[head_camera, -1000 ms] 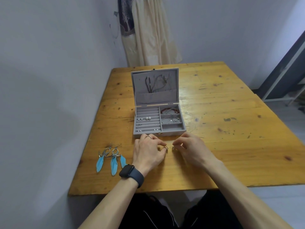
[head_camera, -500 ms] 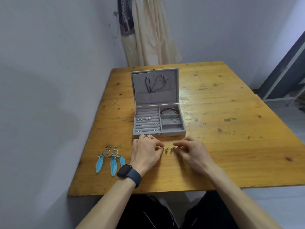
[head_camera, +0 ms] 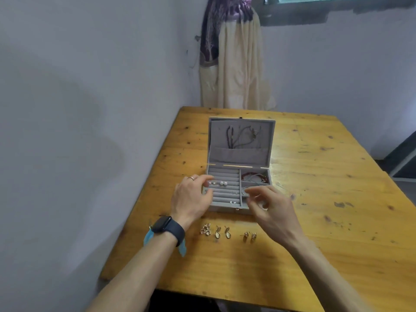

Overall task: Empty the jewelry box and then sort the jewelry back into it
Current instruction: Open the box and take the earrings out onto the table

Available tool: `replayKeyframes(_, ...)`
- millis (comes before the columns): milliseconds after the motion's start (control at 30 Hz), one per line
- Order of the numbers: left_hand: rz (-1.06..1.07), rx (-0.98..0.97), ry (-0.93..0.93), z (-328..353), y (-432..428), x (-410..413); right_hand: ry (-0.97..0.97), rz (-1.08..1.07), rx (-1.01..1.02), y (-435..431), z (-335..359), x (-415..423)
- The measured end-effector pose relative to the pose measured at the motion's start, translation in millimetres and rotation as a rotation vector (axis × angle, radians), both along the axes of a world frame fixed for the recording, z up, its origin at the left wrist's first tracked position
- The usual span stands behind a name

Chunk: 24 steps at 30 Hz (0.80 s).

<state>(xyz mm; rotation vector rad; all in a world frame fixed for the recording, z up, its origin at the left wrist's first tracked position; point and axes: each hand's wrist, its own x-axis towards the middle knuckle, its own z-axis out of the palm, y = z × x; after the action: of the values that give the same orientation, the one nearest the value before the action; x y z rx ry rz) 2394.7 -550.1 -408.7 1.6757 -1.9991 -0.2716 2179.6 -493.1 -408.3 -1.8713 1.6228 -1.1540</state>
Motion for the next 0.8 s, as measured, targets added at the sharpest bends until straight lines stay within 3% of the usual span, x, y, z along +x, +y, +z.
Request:
replayKeyframes(400, -0.192, 0.036, -0.319, -3.1, -59.2, -17.5, 0.493, -0.053, 0.141, -89.6, -21.2, 31.4)
replayKeyframes(800, -0.204, 0.018, -0.330, -5.0, -61.3, -14.2, 0.486, -0.002, 0.143, -97.9, -29.6, 32.3)
